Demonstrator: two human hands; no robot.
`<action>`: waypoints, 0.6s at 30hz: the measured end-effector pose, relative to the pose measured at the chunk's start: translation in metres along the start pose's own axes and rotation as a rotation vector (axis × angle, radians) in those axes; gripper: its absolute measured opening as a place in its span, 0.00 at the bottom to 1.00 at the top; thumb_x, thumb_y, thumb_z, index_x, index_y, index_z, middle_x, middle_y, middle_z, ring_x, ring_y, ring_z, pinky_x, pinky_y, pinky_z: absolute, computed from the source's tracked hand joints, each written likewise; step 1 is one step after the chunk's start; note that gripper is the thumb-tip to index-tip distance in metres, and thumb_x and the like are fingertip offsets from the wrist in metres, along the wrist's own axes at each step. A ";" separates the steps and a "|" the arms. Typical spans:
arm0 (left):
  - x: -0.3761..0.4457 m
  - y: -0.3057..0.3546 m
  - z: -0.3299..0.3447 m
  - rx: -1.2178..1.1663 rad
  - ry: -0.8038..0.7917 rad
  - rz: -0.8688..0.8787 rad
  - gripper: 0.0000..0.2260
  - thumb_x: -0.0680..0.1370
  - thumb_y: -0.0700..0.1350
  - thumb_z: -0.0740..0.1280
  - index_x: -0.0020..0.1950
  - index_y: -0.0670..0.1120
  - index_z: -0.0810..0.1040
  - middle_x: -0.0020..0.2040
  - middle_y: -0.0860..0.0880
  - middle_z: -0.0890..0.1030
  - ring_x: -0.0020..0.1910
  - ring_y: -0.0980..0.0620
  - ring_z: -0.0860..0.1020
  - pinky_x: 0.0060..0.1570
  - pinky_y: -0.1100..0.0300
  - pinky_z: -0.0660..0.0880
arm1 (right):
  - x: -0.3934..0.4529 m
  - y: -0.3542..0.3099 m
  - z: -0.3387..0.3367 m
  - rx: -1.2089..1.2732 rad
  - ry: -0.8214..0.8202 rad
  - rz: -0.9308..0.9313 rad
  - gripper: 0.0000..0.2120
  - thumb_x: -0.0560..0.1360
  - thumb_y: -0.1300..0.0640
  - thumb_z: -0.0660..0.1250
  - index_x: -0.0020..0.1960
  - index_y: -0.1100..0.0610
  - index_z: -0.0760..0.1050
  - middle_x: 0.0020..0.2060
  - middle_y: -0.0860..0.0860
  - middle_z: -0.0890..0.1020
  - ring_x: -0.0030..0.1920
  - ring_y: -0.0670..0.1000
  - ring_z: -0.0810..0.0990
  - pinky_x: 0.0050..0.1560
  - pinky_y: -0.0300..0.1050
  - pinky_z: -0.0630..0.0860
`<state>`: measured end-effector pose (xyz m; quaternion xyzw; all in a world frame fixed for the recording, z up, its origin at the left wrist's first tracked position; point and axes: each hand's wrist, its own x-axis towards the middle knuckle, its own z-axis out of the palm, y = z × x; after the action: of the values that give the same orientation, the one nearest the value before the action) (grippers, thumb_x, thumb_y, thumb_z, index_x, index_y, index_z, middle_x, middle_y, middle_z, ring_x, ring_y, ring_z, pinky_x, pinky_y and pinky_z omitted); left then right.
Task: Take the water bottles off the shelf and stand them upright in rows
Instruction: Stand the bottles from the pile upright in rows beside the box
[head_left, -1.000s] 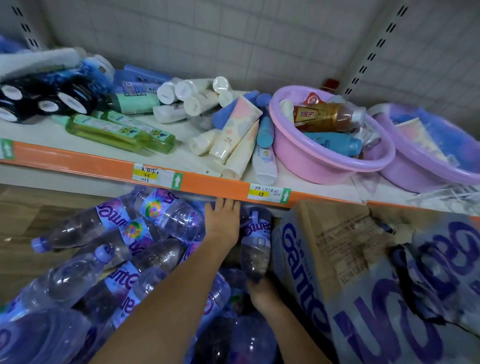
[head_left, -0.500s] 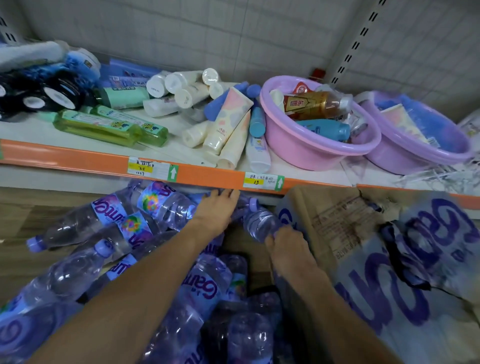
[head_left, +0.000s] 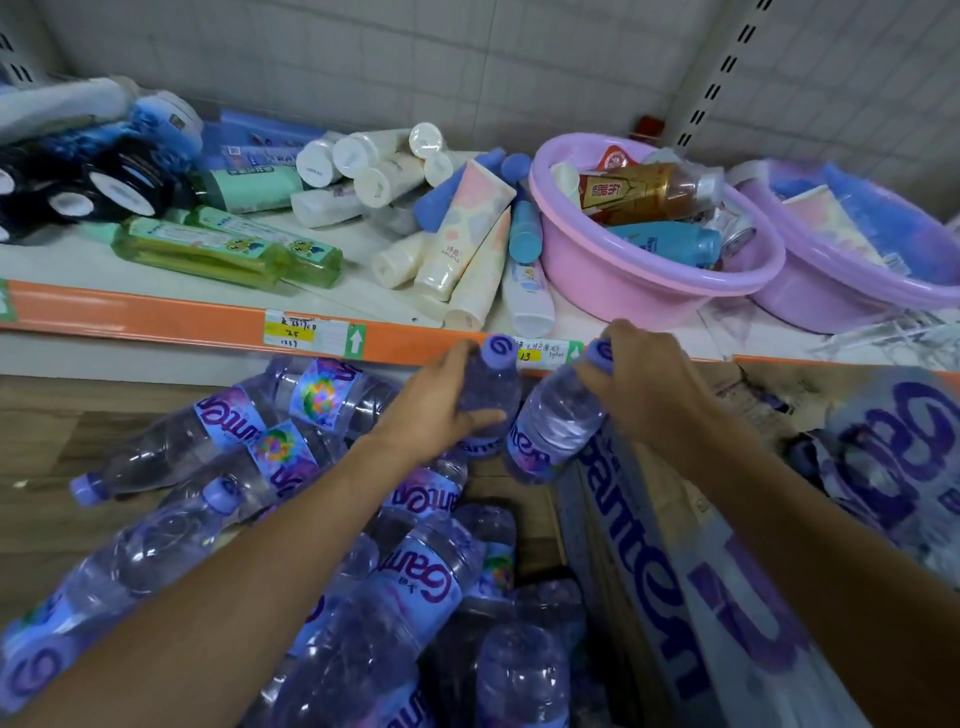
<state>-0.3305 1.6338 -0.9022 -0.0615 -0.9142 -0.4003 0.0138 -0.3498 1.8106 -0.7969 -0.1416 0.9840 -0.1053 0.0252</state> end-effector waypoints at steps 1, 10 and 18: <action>-0.001 0.000 0.001 0.021 0.016 -0.003 0.30 0.69 0.49 0.74 0.65 0.43 0.65 0.63 0.42 0.74 0.61 0.43 0.73 0.58 0.49 0.72 | 0.004 0.000 -0.001 0.010 0.026 -0.006 0.08 0.77 0.56 0.60 0.48 0.61 0.66 0.40 0.57 0.72 0.39 0.55 0.69 0.38 0.45 0.63; -0.007 0.001 0.010 0.049 0.096 -0.116 0.29 0.70 0.46 0.73 0.66 0.42 0.65 0.64 0.42 0.71 0.63 0.43 0.71 0.60 0.53 0.68 | 0.019 0.009 0.047 -0.066 -0.116 -0.128 0.13 0.73 0.66 0.63 0.40 0.53 0.60 0.42 0.55 0.69 0.37 0.56 0.71 0.36 0.48 0.68; -0.005 0.002 0.012 0.090 0.071 -0.135 0.31 0.71 0.47 0.72 0.68 0.41 0.63 0.65 0.41 0.67 0.63 0.41 0.70 0.59 0.51 0.69 | 0.012 0.012 0.055 -0.041 -0.021 -0.096 0.19 0.74 0.65 0.62 0.63 0.57 0.67 0.54 0.59 0.71 0.51 0.61 0.74 0.48 0.51 0.72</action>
<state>-0.3250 1.6438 -0.9093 0.0154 -0.9323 -0.3608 0.0219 -0.3602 1.8074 -0.8533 -0.1901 0.9777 -0.0847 0.0274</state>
